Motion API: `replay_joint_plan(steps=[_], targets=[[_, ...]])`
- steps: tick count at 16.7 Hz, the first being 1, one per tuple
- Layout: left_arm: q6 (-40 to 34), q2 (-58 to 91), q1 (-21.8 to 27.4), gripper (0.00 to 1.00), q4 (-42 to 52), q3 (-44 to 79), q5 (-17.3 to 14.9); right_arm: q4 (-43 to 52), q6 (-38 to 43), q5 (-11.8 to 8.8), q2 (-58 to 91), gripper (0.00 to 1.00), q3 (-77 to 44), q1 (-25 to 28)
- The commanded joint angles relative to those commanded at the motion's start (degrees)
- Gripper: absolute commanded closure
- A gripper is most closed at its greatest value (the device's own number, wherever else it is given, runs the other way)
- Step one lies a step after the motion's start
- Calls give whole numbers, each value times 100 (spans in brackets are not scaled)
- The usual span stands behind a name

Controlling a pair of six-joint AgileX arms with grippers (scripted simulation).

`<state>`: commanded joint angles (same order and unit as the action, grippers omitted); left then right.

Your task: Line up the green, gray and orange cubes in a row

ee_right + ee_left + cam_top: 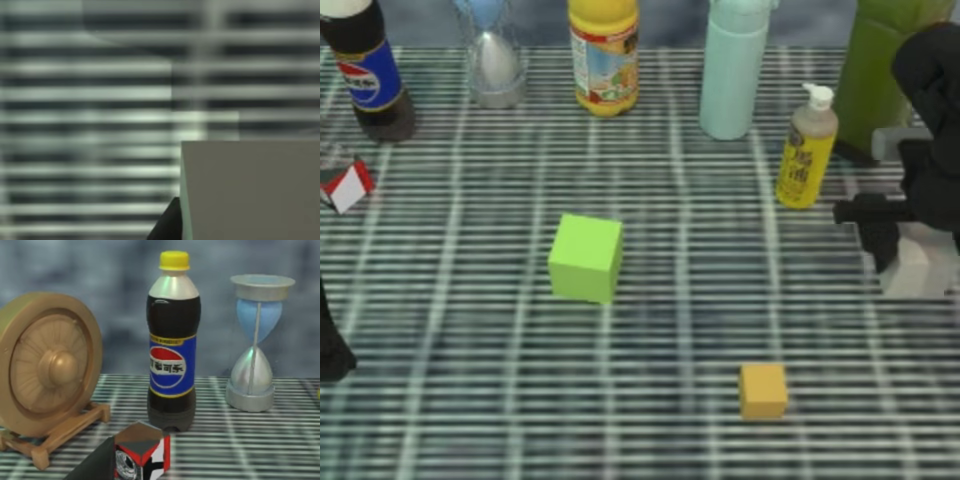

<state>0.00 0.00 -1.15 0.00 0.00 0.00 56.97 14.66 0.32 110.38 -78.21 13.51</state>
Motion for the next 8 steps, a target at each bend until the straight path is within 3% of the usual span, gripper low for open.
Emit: replay_joint_plan(steps=[3,8], targets=[[0,0,0,0,0,0,0,154,706,11,118,100,-217,714],[0,0,0,0,0,0,0,452,2403,39,276,100,-644,2472]])
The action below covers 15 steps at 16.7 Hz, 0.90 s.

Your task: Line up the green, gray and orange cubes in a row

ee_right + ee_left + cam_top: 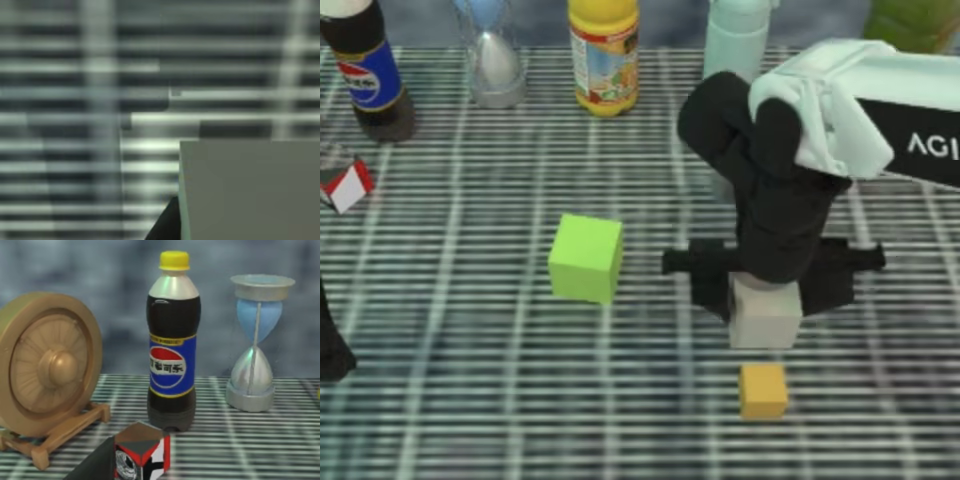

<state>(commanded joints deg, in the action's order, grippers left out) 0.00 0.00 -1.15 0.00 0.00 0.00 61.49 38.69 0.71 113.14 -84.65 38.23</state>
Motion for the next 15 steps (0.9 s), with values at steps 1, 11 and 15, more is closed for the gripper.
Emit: replay_joint_plan(steps=[1,11,15], targets=[[0,0,0,0,0,0,0,47,317,5,13,100,-71,327],[0,0,0,0,0,0,0,125,1141,11,7,100,-217,1138],[0,0,0,0,0,0,0,-483,1151,15,223,100,173,1143]])
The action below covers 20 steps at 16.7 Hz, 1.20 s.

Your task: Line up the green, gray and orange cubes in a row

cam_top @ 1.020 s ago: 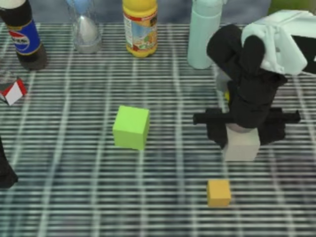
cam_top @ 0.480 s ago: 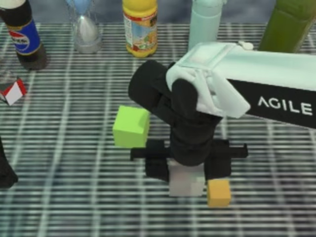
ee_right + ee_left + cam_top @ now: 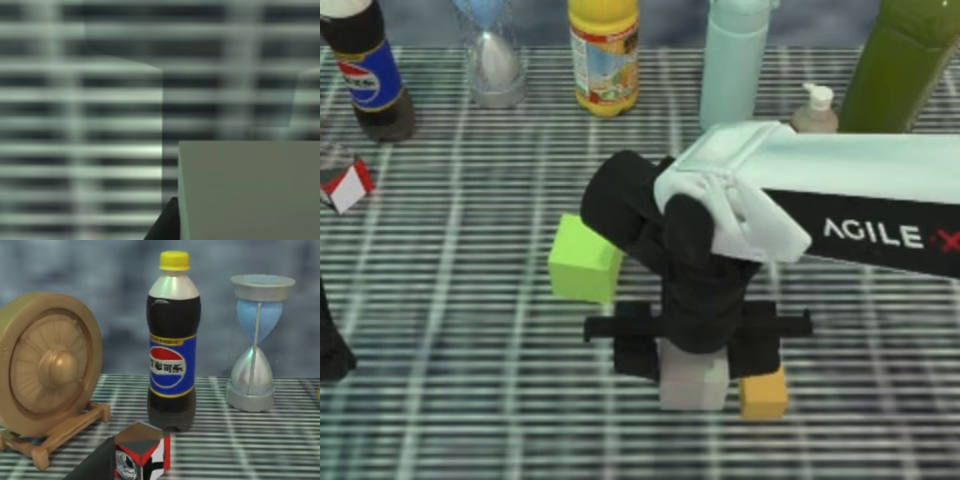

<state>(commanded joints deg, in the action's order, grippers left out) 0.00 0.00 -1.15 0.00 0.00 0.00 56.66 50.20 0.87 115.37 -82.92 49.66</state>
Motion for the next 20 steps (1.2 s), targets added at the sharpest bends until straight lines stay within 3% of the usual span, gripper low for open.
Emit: replay_joint_plan(steps=[4,8,20], targets=[[0,0,0,0,0,0,0,-735,11,8,275,100,452,24],[0,0,0,0,0,0,0,-794,13,9,305,100,497,29],[0,0,0,0,0,0,0,-794,13,9,305,10,497,29]])
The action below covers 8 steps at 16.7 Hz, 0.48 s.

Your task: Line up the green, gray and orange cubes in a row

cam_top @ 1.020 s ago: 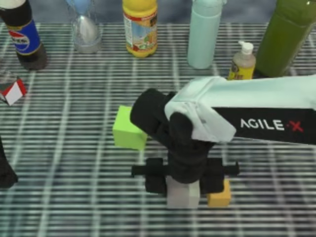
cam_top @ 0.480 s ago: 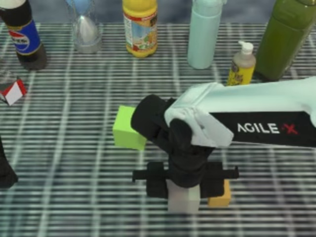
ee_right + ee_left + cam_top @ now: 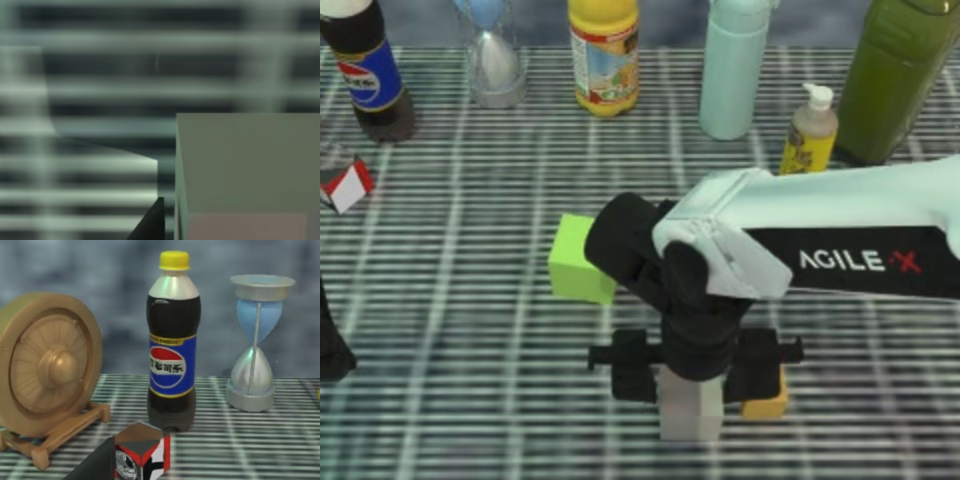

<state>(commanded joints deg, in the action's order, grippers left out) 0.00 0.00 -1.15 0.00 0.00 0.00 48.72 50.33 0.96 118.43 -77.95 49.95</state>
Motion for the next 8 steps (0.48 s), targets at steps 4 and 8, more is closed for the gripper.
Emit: replay_joint_plan(steps=[4,8], targets=[[0,0,0,0,0,0,0,0,0,0,0,0,0,0],[0,0,0,0,0,0,0,0,0,0,0,0,0,0]])
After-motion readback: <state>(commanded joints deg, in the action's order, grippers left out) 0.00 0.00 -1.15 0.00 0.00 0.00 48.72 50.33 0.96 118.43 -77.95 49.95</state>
